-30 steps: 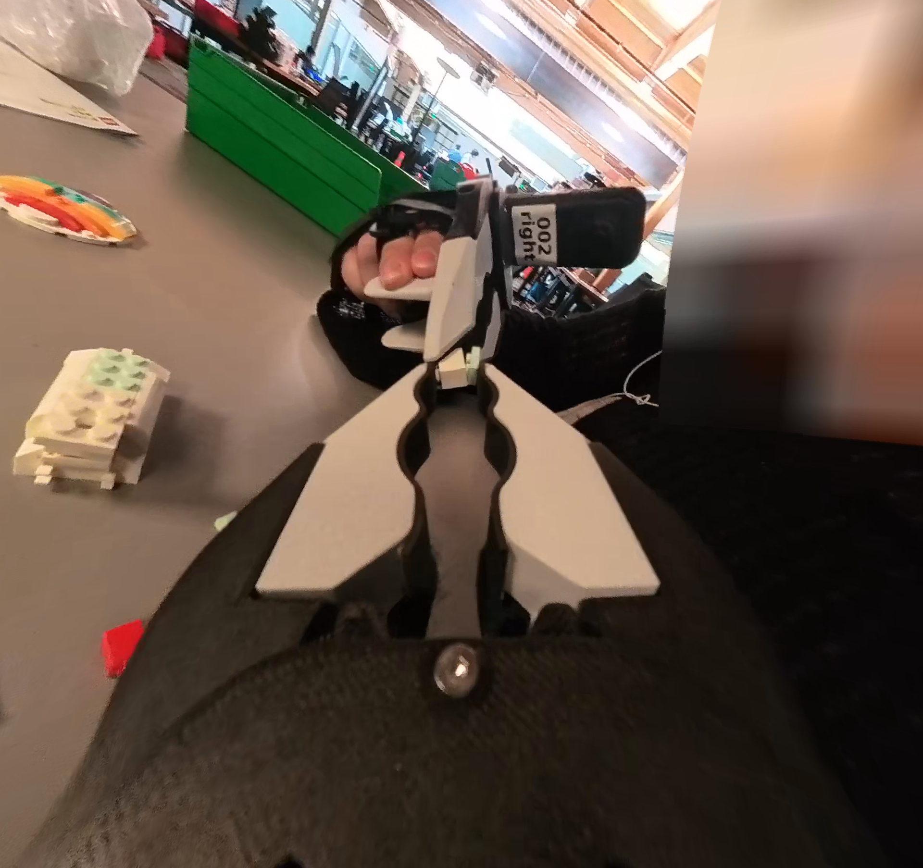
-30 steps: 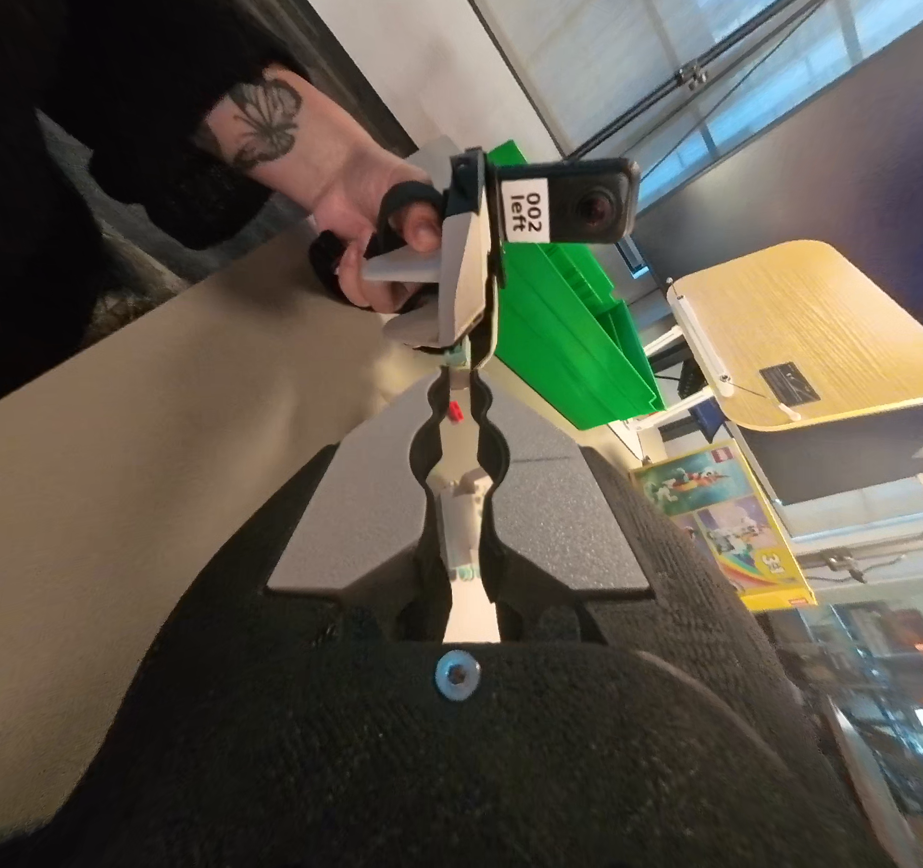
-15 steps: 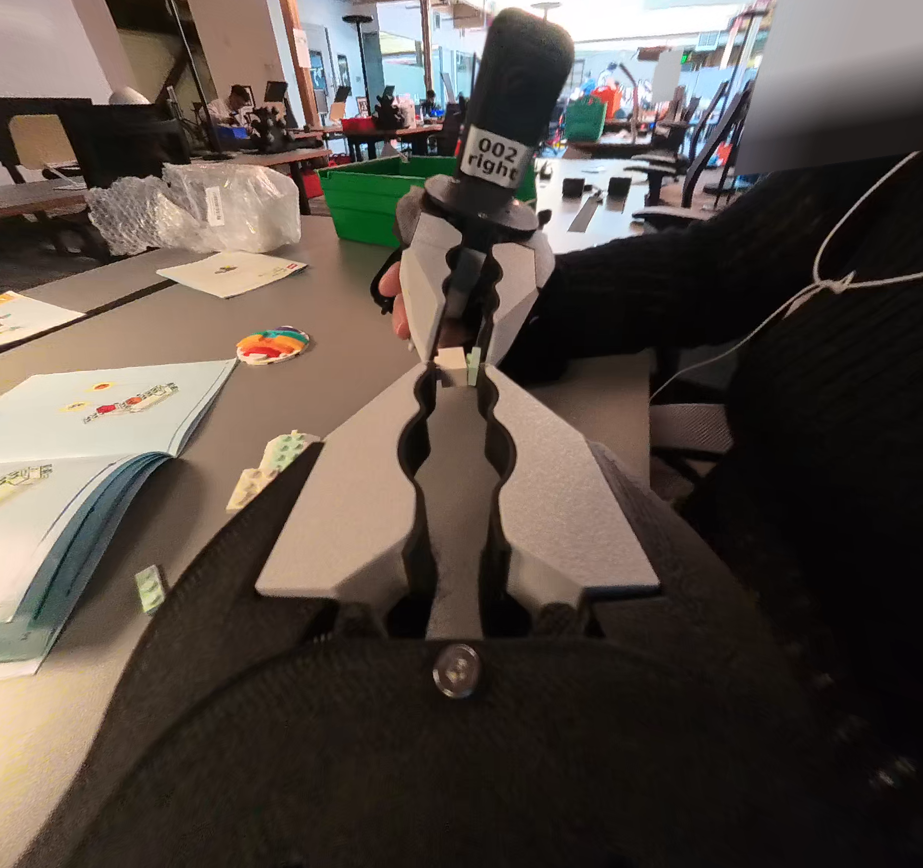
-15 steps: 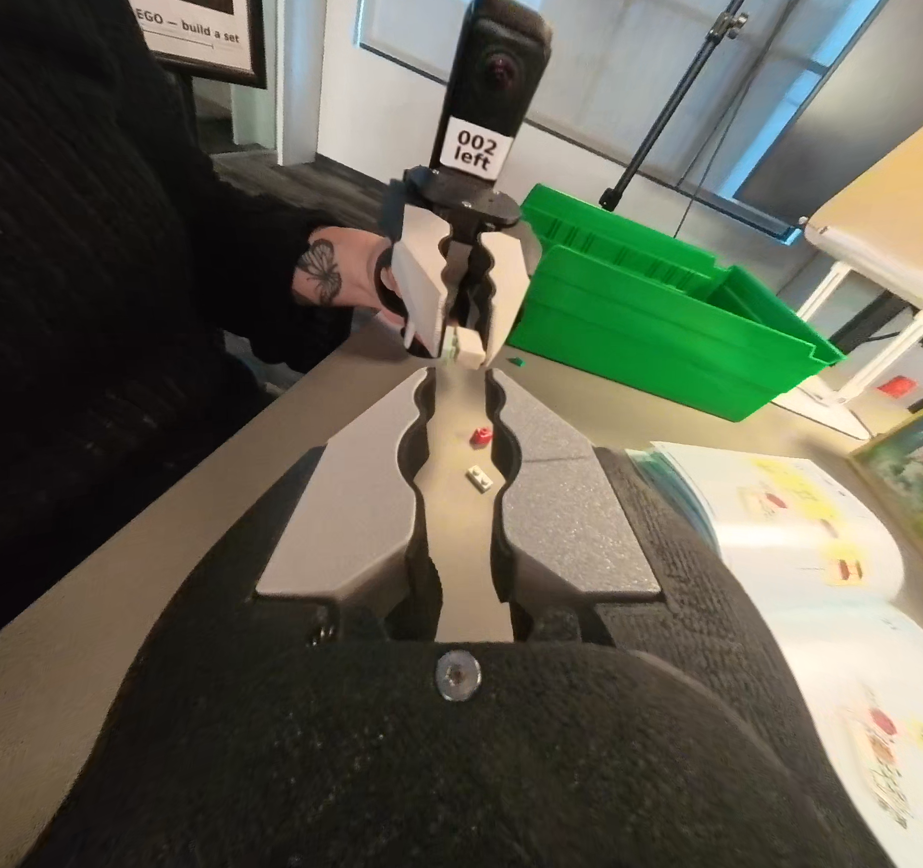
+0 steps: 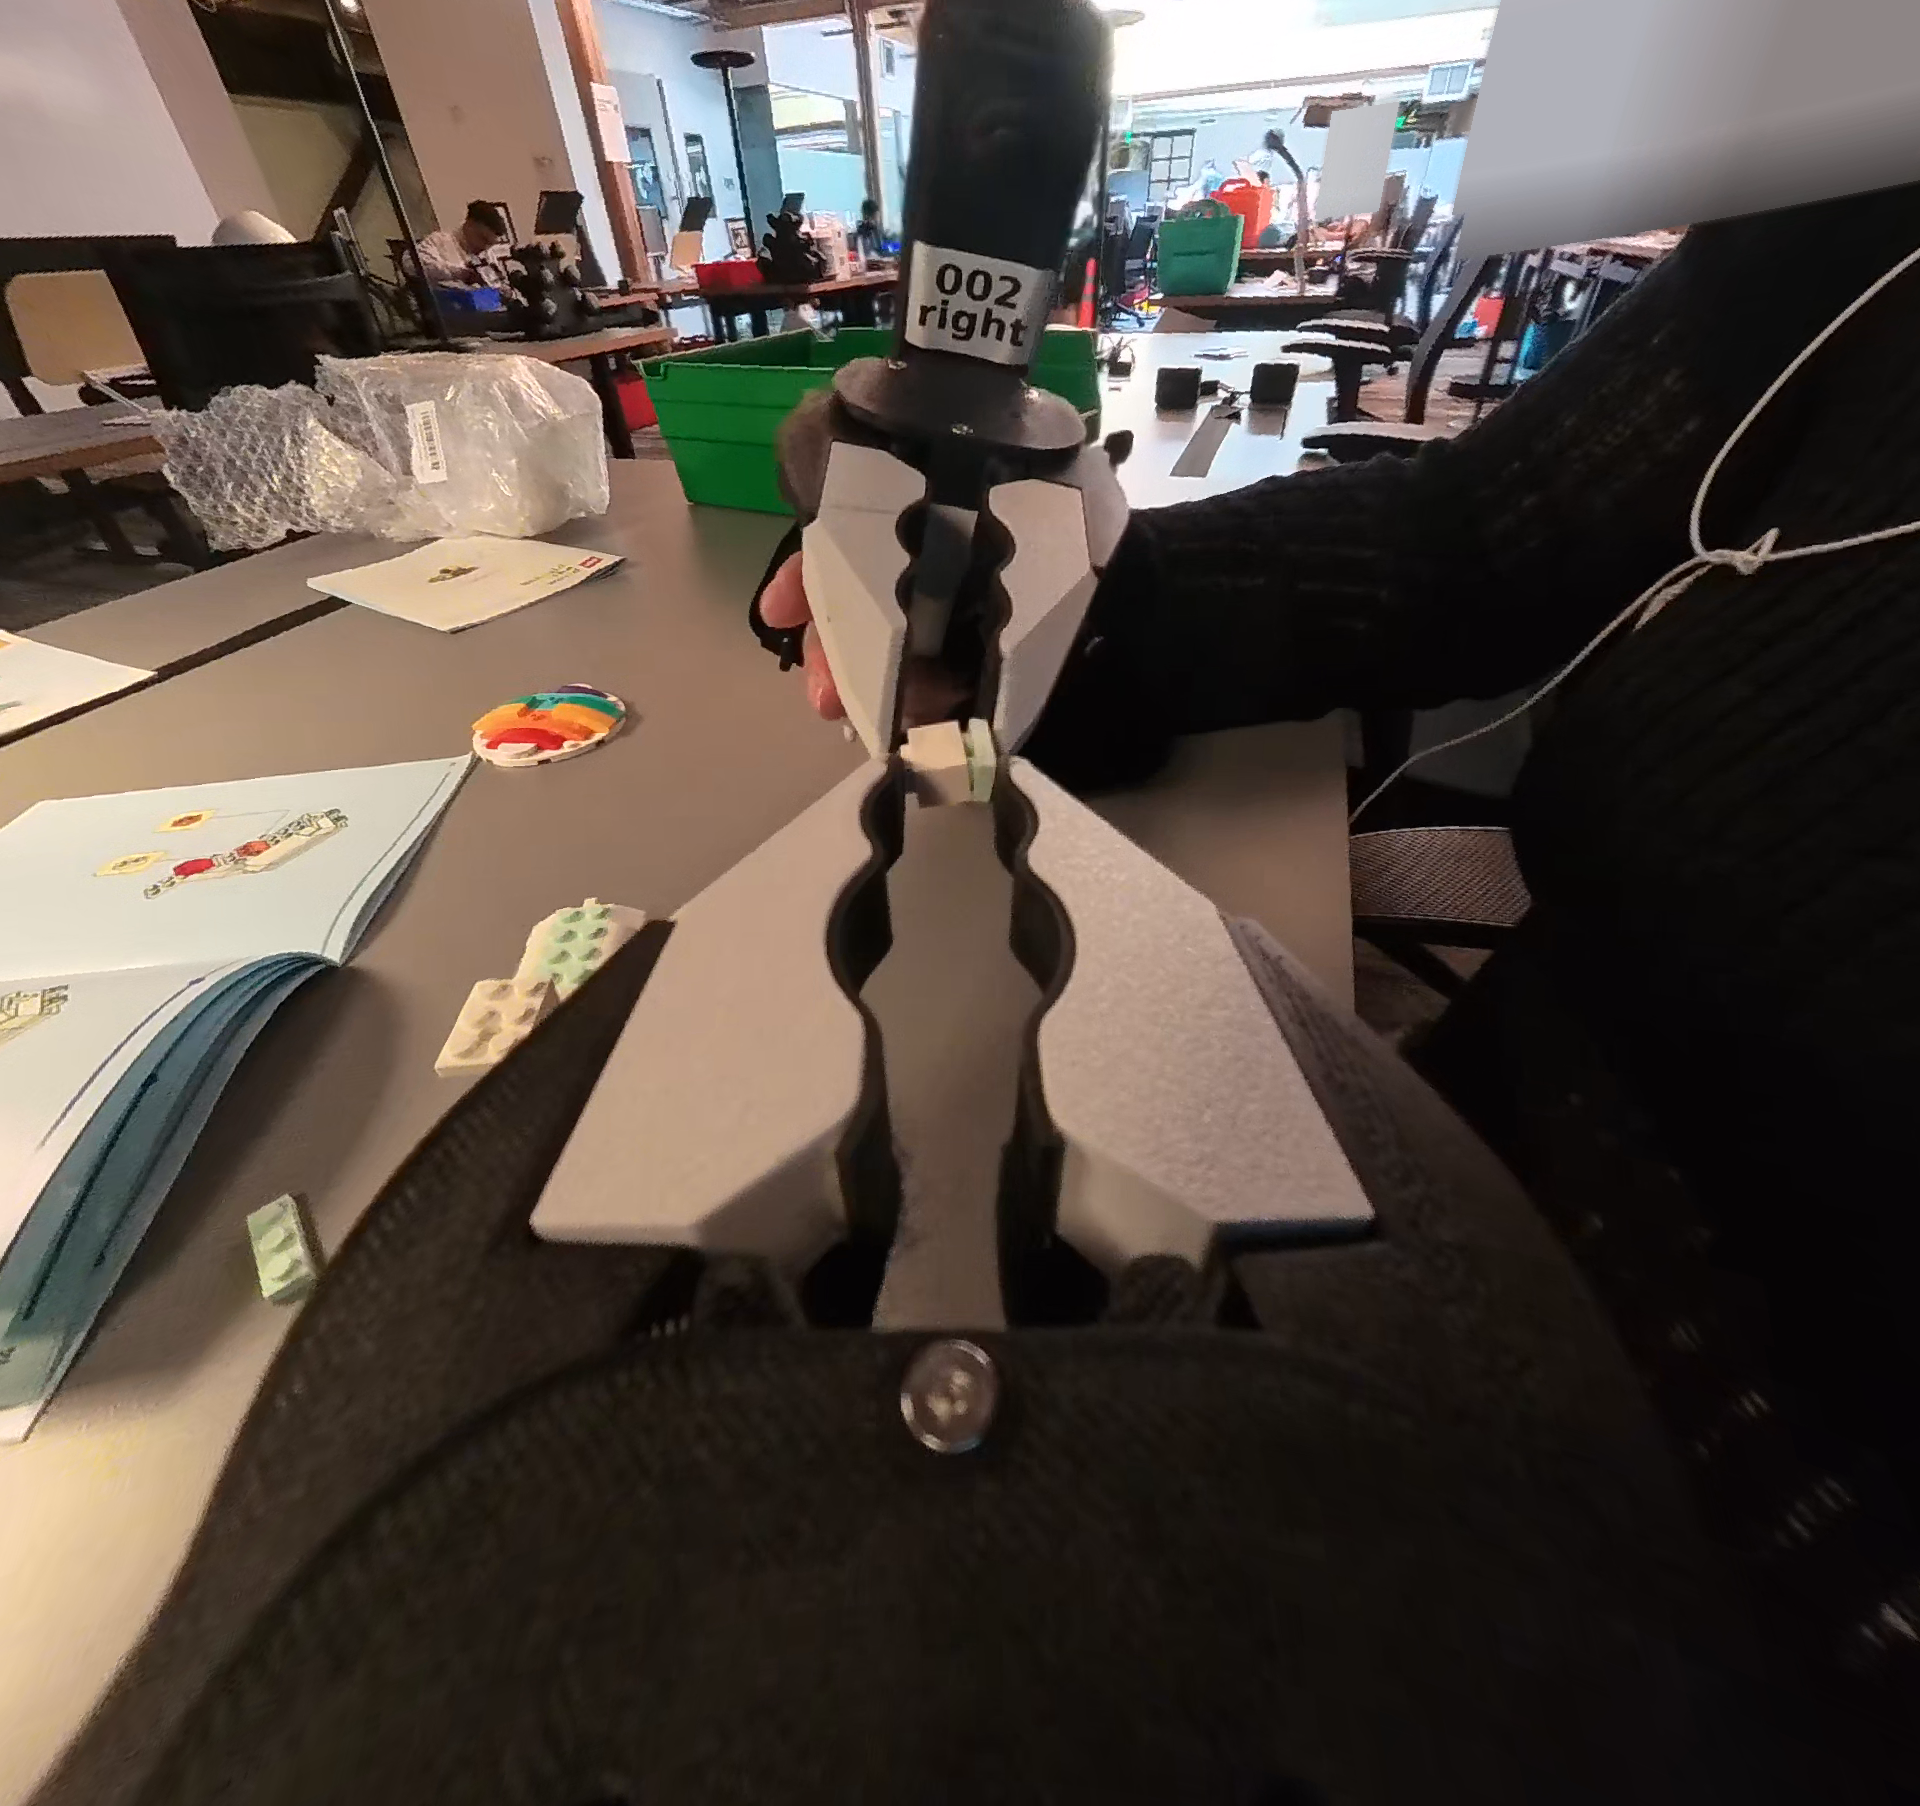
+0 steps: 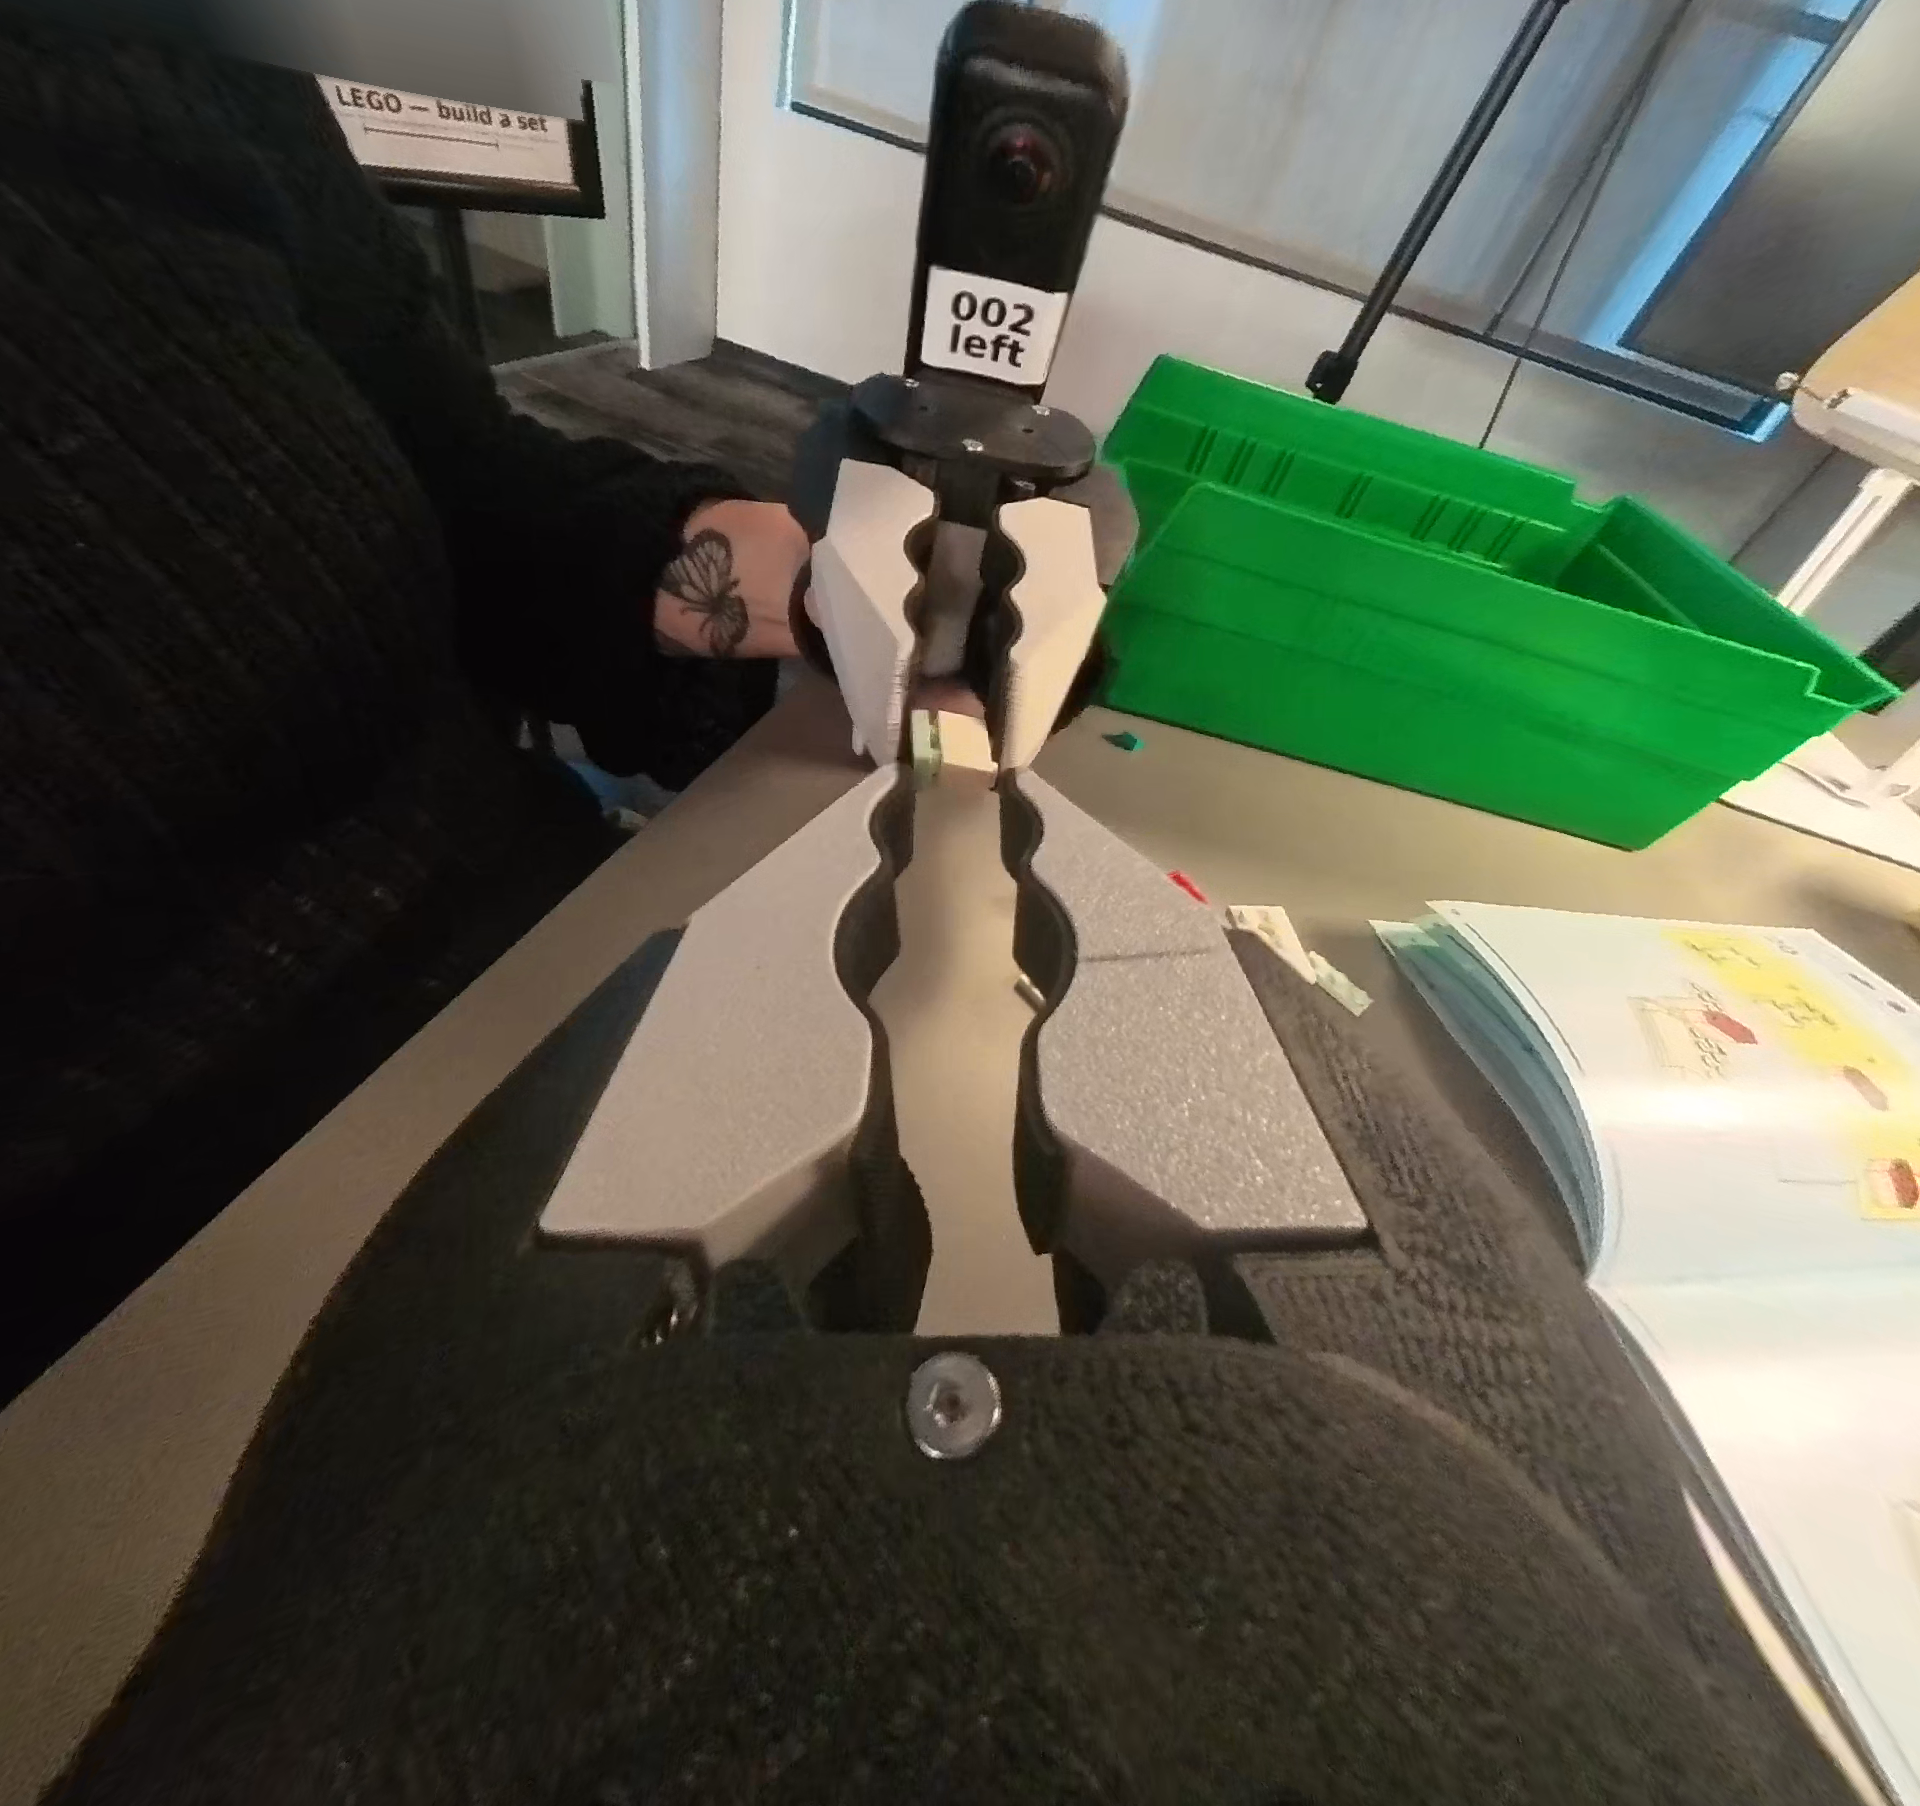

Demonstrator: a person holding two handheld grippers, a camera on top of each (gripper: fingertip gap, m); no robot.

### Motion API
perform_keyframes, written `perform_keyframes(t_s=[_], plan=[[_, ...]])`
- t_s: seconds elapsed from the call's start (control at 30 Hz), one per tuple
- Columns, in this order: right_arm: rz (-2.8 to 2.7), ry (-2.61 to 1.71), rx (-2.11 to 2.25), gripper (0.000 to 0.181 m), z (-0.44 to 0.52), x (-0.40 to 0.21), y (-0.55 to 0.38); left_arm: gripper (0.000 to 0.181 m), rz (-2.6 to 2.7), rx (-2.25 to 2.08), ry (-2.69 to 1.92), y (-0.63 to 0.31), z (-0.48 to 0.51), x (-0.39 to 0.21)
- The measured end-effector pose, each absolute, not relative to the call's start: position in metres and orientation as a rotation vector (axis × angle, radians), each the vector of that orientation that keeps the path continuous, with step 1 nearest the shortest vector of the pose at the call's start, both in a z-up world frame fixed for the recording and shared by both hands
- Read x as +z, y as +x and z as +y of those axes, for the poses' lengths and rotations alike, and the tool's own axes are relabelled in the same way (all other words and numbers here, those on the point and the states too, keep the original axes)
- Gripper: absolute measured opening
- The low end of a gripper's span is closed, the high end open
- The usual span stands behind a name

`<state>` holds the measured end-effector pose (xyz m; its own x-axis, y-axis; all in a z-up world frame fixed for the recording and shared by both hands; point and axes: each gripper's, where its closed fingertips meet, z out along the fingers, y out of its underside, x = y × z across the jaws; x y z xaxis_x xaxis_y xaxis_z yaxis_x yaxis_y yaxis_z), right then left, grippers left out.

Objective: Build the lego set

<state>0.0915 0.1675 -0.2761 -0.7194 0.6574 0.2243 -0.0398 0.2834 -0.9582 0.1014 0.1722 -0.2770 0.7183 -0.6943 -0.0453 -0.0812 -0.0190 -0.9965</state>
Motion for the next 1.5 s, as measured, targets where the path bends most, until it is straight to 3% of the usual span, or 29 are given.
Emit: perform_keyframes(t_s=[0.5, 0.67, 0.83, 0.97, 1.27, 1.5], plan=[[-1.980, -0.491, 1.370, 0.012, 0.169, -0.280, 0.093, 0.014, 0.638, -0.530, -1.574, 0.102, 0.174, -0.281], [-1.991, -0.513, 1.322, 0.012, 0.171, -0.284, 0.090, 0.015, 0.709, -0.336, -1.566, 0.099, 0.176, -0.285], [-1.959, -0.994, 1.793, 0.022, 0.179, -0.282, 0.082, 0.015, 0.810, 0.071, -1.451, 0.089, 0.182, -0.278], [-1.931, -1.323, 2.182, 0.022, 0.176, -0.288, 0.083, 0.015, 0.893, 0.145, -1.438, 0.089, 0.182, -0.281], [-1.799, -1.439, 2.563, 0.024, 0.180, -0.276, 0.089, 0.015, 0.930, 0.128, -1.429, 0.092, 0.182, -0.281], [-1.867, -1.499, 2.563, 0.017, 0.170, -0.279, 0.092, 0.015, 0.979, 0.138, -1.433, 0.100, 0.184, -0.289]])
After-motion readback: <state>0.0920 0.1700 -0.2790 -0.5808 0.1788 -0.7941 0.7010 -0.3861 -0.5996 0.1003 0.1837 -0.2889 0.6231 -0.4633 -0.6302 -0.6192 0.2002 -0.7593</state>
